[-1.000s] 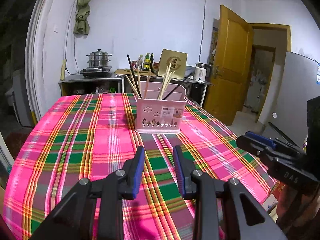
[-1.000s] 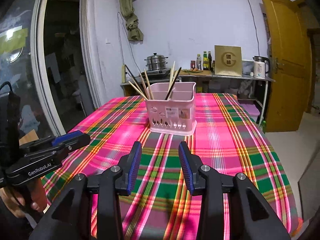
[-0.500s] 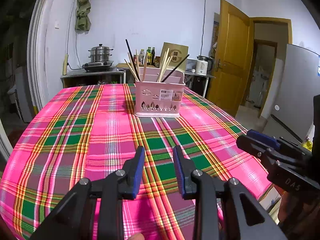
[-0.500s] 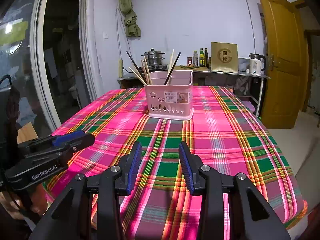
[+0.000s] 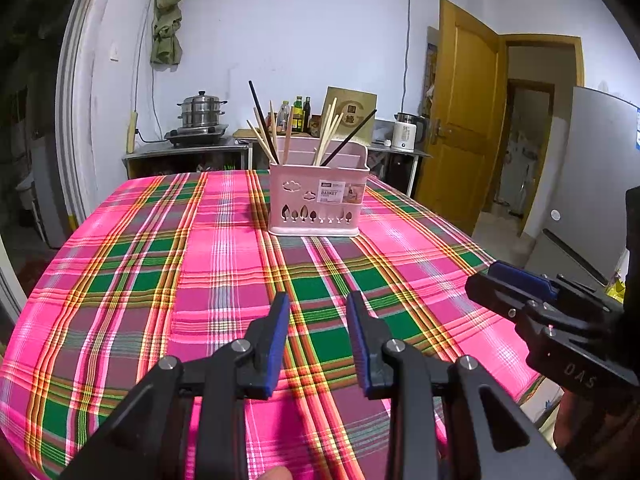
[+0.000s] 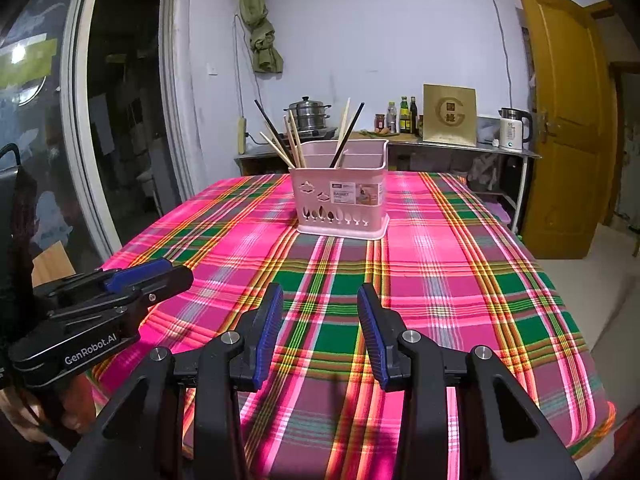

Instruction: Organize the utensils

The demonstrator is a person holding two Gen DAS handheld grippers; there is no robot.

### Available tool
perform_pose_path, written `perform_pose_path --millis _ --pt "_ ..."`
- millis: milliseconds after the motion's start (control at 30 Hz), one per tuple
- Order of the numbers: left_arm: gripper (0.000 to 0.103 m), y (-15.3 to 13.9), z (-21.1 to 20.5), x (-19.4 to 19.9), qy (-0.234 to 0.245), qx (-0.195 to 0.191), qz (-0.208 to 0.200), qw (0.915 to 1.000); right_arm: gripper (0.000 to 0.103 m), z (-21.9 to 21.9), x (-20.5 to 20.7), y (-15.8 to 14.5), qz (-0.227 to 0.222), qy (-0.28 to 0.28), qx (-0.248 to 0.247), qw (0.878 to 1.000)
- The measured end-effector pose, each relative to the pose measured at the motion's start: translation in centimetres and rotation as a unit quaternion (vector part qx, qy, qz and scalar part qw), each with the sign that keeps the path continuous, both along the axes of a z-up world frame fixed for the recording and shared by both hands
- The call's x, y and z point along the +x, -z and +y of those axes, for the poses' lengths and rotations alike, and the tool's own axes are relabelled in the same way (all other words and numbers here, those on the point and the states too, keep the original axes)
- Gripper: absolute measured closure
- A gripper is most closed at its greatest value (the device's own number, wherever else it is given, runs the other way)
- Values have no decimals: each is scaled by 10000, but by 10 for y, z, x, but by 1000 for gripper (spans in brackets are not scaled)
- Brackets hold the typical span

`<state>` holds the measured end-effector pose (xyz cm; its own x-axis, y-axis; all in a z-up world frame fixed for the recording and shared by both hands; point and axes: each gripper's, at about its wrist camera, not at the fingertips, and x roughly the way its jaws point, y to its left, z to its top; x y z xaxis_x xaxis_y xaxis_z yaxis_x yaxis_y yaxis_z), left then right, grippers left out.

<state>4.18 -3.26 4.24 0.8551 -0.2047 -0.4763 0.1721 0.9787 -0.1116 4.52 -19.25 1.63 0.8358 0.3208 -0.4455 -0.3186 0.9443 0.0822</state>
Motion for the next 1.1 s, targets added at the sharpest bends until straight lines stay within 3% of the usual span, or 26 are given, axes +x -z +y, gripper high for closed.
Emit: perform_pose_path --millis 1100 --pt "72 -1 -2 -2 3 27 -6 10000 63 3 0 -1 13 -19 -15 10000"
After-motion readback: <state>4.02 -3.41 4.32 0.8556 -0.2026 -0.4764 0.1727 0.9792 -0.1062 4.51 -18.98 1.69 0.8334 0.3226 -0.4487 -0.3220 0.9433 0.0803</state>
